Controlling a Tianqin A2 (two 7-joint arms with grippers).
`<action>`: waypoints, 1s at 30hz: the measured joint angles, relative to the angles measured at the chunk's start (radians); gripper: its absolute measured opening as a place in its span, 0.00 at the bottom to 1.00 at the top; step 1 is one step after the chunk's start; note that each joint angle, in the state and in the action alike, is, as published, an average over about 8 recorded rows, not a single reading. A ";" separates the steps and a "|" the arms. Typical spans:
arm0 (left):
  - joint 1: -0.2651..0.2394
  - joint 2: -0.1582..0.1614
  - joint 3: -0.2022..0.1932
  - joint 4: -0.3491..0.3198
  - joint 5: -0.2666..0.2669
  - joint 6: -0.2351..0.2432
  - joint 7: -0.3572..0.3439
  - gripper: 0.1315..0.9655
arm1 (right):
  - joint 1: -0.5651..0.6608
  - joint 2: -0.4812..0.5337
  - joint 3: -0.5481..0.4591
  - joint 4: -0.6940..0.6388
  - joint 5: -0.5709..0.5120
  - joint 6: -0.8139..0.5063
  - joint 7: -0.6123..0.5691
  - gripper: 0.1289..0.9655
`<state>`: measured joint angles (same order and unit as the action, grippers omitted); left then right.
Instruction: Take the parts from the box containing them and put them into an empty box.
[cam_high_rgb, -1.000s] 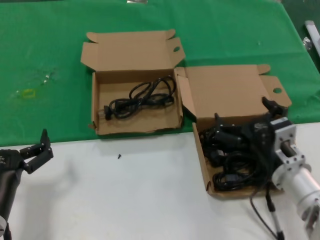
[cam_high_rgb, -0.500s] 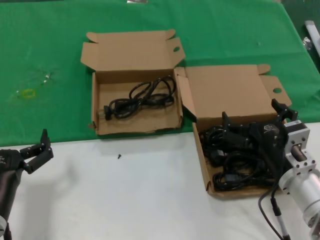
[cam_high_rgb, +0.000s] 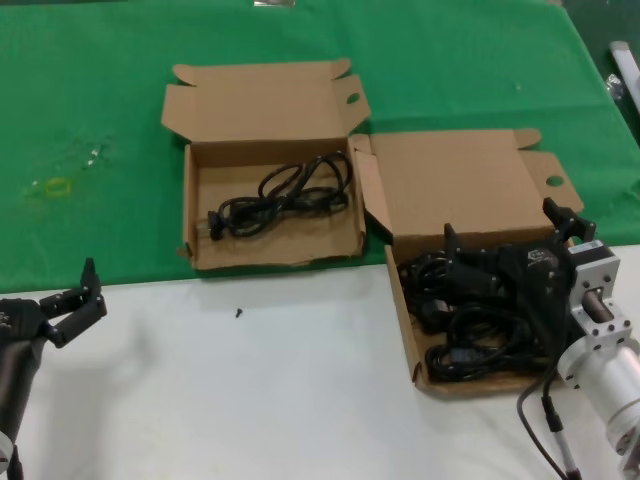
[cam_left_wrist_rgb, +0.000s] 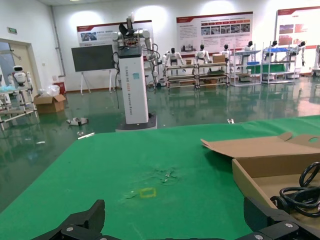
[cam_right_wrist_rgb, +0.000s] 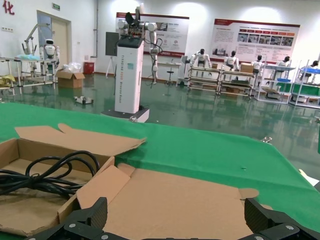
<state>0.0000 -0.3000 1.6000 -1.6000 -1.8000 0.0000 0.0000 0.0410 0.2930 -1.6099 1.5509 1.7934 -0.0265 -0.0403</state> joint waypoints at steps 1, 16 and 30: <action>0.000 0.000 0.000 0.000 0.000 0.000 0.000 1.00 | 0.000 0.000 0.000 0.000 0.000 0.000 0.000 1.00; 0.000 0.000 0.000 0.000 0.000 0.000 0.000 1.00 | 0.000 0.000 0.000 0.000 0.000 0.000 0.000 1.00; 0.000 0.000 0.000 0.000 0.000 0.000 0.000 1.00 | 0.000 0.000 0.000 0.000 0.000 0.000 0.000 1.00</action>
<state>0.0000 -0.3000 1.6000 -1.6000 -1.8000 0.0000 0.0000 0.0410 0.2930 -1.6099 1.5509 1.7934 -0.0265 -0.0403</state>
